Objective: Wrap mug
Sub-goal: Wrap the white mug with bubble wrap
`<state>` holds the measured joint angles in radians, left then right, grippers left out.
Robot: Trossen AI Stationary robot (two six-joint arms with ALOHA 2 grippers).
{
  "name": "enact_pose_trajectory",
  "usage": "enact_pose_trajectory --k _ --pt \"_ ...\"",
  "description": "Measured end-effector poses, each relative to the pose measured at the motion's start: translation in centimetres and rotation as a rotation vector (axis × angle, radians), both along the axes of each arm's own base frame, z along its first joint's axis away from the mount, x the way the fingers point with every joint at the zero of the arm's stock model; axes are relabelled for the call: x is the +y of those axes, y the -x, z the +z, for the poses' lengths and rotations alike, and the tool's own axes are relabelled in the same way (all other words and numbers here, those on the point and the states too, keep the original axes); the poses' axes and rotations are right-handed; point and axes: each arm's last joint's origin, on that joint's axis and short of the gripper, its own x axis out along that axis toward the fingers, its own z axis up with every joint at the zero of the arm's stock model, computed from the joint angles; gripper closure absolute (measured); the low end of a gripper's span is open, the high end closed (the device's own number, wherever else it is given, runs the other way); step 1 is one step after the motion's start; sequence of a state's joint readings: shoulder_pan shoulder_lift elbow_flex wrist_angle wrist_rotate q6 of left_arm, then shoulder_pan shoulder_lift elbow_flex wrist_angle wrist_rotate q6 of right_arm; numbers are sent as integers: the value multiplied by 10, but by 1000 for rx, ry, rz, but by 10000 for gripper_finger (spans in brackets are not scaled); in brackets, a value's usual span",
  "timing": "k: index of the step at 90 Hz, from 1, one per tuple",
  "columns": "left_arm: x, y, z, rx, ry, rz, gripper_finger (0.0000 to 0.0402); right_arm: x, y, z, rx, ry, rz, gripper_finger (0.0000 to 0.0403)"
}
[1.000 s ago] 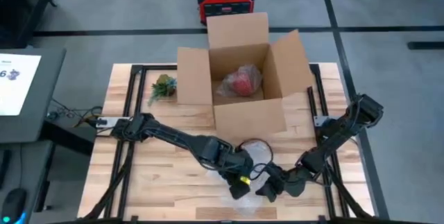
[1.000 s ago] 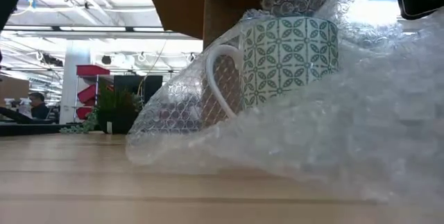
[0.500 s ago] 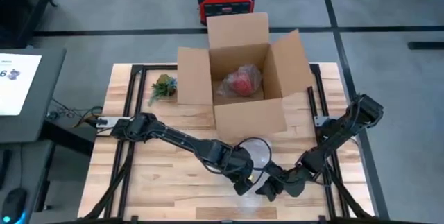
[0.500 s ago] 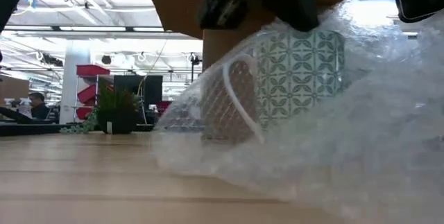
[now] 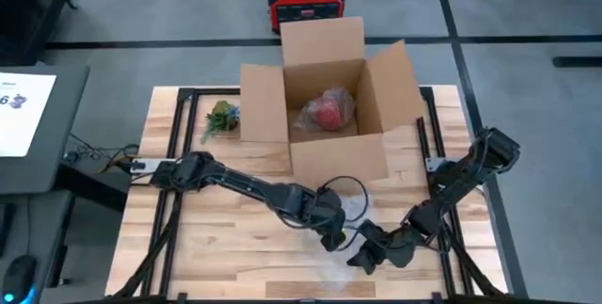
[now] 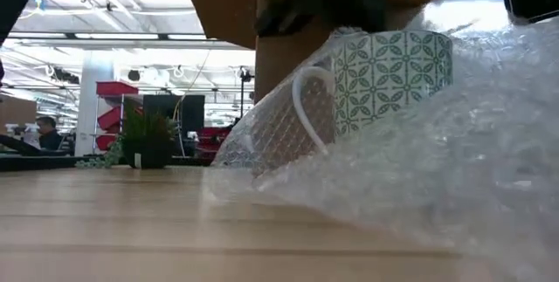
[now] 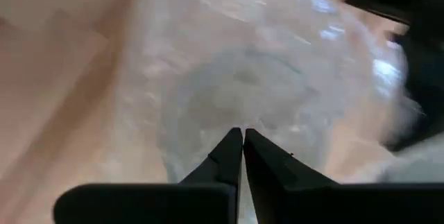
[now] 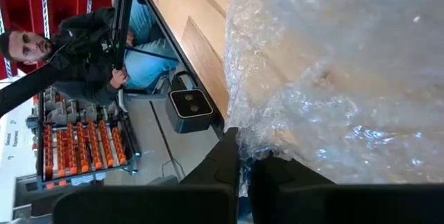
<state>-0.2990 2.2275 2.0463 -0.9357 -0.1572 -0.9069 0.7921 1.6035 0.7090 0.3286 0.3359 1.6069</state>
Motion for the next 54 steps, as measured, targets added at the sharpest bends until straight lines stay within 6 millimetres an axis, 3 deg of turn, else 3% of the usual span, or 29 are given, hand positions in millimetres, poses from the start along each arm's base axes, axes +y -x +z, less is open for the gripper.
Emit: enact_pose_trajectory --k 19,30,41,54 --pt "5 -4 -36 -11 73 8 401 0 0 0 4 -13 -8 403" --pt "6 -2 -42 -2 106 2 401 0 0 0 5 -13 -8 403" --pt "7 2 -33 28 96 -13 401 0 0 0 5 -13 -8 403" --pt "6 2 6 -44 101 -56 401 0 0 0 7 -10 -10 403"
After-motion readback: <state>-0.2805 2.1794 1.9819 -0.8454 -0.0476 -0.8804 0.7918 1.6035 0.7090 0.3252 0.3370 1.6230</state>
